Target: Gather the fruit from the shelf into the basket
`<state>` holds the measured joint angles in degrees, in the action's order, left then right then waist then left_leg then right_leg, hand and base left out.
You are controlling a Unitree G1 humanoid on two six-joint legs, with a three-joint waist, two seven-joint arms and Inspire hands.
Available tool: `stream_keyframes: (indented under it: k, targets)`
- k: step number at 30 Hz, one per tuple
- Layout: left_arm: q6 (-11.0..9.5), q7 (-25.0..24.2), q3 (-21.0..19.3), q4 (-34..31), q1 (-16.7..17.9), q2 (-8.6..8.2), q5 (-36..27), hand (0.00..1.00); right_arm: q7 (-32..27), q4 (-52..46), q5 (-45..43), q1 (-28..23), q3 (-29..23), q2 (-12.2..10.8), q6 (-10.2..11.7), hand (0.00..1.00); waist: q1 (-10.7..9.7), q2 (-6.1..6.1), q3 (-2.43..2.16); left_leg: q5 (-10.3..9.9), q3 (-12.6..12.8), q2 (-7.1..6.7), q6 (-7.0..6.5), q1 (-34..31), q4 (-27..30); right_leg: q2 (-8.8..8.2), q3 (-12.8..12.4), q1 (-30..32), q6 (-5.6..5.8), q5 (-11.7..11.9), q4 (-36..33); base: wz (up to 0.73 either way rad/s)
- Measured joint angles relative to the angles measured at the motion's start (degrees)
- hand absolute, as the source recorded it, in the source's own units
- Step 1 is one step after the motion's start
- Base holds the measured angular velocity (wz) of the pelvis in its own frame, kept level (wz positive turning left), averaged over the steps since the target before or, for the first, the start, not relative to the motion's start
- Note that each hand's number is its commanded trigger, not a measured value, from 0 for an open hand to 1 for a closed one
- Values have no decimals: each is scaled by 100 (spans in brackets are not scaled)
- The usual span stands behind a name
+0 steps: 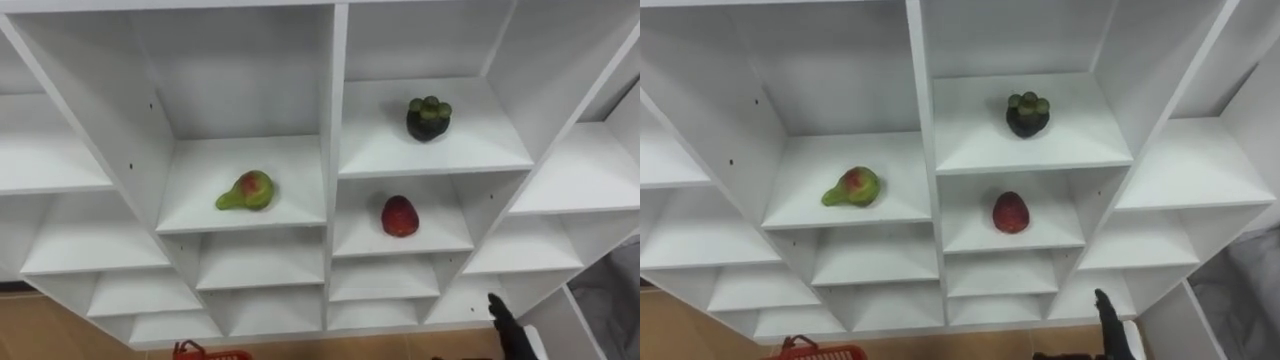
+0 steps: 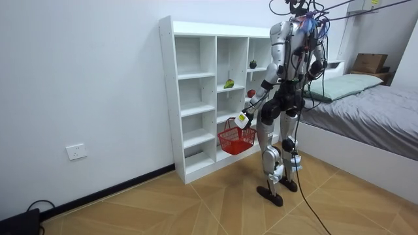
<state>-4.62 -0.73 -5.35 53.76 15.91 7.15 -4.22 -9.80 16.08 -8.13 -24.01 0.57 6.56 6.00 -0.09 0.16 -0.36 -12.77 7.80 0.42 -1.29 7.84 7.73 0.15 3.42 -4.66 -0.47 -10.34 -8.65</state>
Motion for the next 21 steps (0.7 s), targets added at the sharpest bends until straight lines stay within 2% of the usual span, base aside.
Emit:
stream_keyframes:
  k: [3,8,13,21]
  targets:
    - [-54,-15,2,6,-3,0,-17,100,0,-418,-19,-13,1,15,180,0,-18,-11,12,0,18,0,0,17,1,1,4,-13,0,0,-1,0]
    - [-71,-148,-4,15,2,12,18,100,5,-1145,-146,-102,1,50,228,0,-2,18,15,-1,52,2,0,24,-10,4,-4,7,3,2,-10,-2]
    - [-86,-267,-4,16,-14,11,4,100,-7,-1455,-172,-75,-7,61,291,0,20,28,9,-1,82,12,0,18,-23,19,-36,41,-2,13,-50,-3]
    - [-231,-468,0,44,24,21,21,100,-269,-2040,-690,55,-7,70,475,0,35,20,12,1,93,17,-2,-143,-10,17,-39,174,-5,28,-137,-2]
